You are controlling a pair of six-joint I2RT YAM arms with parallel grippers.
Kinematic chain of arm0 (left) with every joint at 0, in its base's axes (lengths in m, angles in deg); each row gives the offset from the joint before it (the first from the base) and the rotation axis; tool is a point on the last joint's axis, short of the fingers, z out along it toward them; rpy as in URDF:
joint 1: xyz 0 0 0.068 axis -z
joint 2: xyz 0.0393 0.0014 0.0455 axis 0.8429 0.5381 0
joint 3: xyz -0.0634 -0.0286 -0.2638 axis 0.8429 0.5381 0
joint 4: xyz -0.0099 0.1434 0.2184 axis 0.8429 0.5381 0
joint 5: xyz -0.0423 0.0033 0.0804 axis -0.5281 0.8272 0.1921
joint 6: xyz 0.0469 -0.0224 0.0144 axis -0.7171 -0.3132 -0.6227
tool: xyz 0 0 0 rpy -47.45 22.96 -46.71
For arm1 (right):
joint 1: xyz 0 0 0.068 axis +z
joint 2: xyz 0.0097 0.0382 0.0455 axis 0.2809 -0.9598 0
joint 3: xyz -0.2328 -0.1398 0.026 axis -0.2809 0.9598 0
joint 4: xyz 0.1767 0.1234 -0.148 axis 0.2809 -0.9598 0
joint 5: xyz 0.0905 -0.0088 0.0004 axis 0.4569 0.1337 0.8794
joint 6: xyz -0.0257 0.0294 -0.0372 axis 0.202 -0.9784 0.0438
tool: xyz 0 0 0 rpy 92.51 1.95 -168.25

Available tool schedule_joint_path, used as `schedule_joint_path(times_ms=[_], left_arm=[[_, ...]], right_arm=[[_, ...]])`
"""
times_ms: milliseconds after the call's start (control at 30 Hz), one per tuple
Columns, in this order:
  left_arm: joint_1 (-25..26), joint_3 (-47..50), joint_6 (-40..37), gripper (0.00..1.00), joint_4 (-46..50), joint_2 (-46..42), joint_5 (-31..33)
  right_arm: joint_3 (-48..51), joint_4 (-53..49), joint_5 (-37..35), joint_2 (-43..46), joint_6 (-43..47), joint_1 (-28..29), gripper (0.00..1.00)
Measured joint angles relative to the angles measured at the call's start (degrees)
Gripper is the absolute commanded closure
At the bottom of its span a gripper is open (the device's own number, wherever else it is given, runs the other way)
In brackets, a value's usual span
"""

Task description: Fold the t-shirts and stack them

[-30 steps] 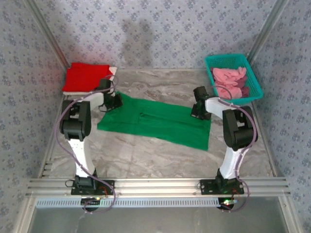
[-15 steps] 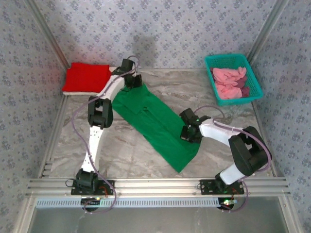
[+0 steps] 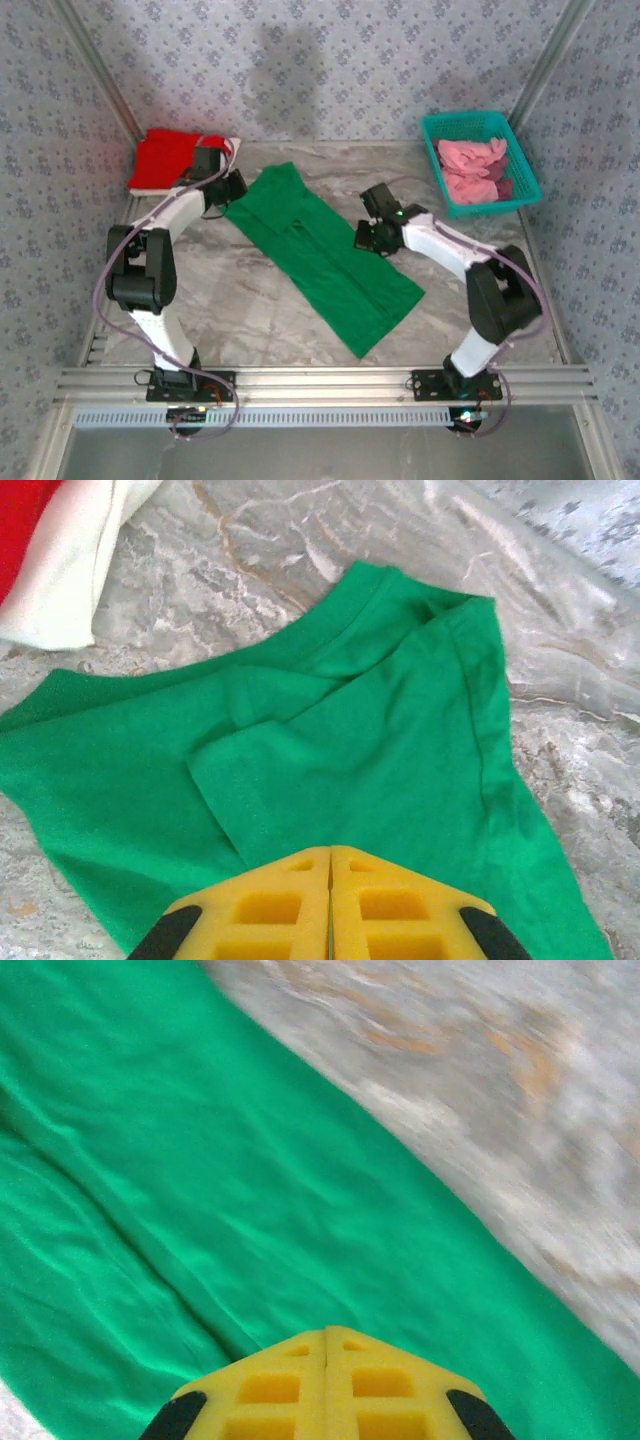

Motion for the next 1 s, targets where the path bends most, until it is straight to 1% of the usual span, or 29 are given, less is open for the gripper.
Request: schedule_joint_path(times_ms=[100,167,267,333,467,567,633,700,800,867,900,967,1000], left_arm=[[0.6,2.6,1.3,0.96,-2.3,1.5,0.0],[1.0,2.8,2.0,0.97,-3.0,4.5,0.0],[1.0,2.3,3.3,1.0,-3.5,8.8,0.0],[1.1,1.6,4.2,1.0,-3.5,11.4,0.0],[1.3,-2.4,5.4,1.0,-4.0,14.2,-0.2],[2.0,-5.8,5.8,1.0,-4.2,16.9,-0.5],[2.8,-9.7,5.8,1.0,-4.1,19.7,-1.3],[3.5,-15.2,5.7,1.0,-2.9,23.3,-2.5],[5.0,-29.3,4.9,1.0,0.4,32.0,-5.0],[6.3,-42.1,4.0,1.0,4.2,39.3,-7.0],[6.9,-46.7,3.3,1.0,5.5,42.1,-7.6],[8.2,-60.1,2.0,1.0,11.0,49.0,-8.9],[8.5,-64.3,1.3,1.0,13.0,51.1,-9.0]], right_arm=[[-6.0,1.3,1.5,-7.8,3.3,0.1,1.0],[-9.2,1.6,1.9,-12.3,4.6,0.1,1.0],[-12.3,2.0,2.8,-17.1,5.4,-0.1,1.0],[-13.0,2.5,3.3,-19.1,5.6,-0.1,1.0],[-12.5,5.0,4.7,-19.8,5.6,-0.8,1.0],[-10.2,8.1,6.5,-19.1,5.2,-1.4,1.0],[-7.6,11.0,7.5,-17.9,4.2,-1.7,1.0],[-5.0,13.4,7.7,-16.7,2.7,-2.0,1.0],[0.1,17.7,8.1,-14.3,-1.2,-2.5,1.0],[2.5,20.5,8.8,-13.3,-4.3,-3.0,1.0],[2.8,21.2,9.2,-13.2,-5.4,-3.1,1.0],[2.7,21.7,9.6,-13.3,-7.6,-3.1,1.0],[2.3,21.5,9.4,-13.4,-8.1,-3.1,1.0]])
